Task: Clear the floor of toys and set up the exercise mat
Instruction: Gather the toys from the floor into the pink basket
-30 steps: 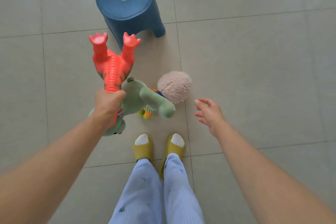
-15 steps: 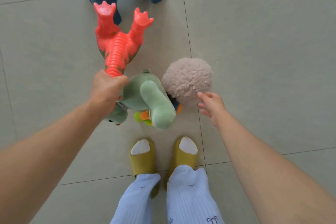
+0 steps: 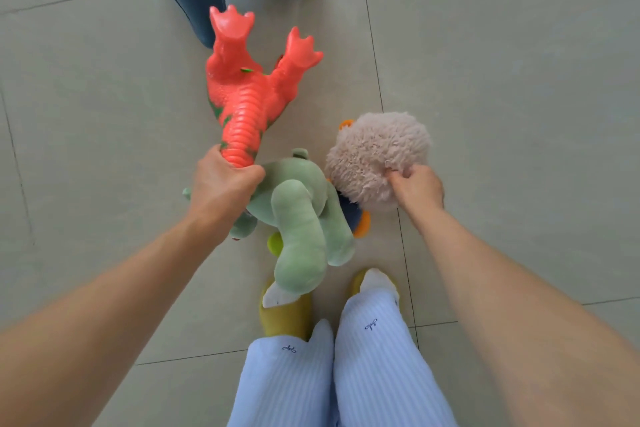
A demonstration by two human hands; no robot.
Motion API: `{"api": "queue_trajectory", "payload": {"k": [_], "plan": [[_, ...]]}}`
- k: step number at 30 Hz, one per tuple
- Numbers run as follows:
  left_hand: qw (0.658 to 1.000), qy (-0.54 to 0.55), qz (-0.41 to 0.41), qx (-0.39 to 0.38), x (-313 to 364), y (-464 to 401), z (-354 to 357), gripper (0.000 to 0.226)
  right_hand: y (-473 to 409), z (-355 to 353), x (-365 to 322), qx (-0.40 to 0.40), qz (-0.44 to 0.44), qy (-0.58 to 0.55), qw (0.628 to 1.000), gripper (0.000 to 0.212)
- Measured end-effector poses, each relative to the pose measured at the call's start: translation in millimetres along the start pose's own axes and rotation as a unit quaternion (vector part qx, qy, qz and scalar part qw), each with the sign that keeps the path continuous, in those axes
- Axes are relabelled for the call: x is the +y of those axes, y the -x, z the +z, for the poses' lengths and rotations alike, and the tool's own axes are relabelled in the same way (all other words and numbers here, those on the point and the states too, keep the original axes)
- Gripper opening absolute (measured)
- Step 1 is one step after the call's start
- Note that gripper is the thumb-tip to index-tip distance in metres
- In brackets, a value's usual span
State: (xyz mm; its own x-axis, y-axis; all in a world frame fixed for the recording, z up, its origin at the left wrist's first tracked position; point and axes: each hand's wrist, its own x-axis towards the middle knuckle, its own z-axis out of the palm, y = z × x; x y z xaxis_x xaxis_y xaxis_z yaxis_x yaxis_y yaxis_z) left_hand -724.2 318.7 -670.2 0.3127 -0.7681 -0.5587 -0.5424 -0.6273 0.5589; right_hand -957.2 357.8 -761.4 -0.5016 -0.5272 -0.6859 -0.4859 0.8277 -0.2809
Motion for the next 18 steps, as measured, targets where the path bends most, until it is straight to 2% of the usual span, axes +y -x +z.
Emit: {"api": "queue_trajectory", "payload": {"k": [1, 5, 9, 14, 18], "plan": [[1.0, 0.004, -0.003, 0.001, 3.1, 2.1, -2.6, 0.014, 3.4, -1.9, -2.8, 0.014, -0.013, 0.008, 1.0, 0.027], [1.0, 0.003, -0.011, 0.007, 16.4, 19.6, -11.5, 0.016, 29.4, -8.9, -2.8, 0.028, -0.024, -0.016, 0.999, 0.042], [1.0, 0.006, -0.001, -0.011, 34.8, 45.4, -24.9, 0.012, 65.5, -31.9, 9.4, 0.036, -0.014, -0.062, 0.997, 0.043], [0.999, 0.006, 0.023, -0.024, 78.9, 82.2, -49.2, 0.019, 113.9, -95.1, 8.6, 0.064, -0.01, -0.106, 0.992, 0.043], [0.997, 0.026, 0.046, -0.053, 118.3, 111.7, -68.8, 0.011, 146.2, -149.2, -0.3, 0.08, -0.014, -0.14, 0.987, 0.042]]}}
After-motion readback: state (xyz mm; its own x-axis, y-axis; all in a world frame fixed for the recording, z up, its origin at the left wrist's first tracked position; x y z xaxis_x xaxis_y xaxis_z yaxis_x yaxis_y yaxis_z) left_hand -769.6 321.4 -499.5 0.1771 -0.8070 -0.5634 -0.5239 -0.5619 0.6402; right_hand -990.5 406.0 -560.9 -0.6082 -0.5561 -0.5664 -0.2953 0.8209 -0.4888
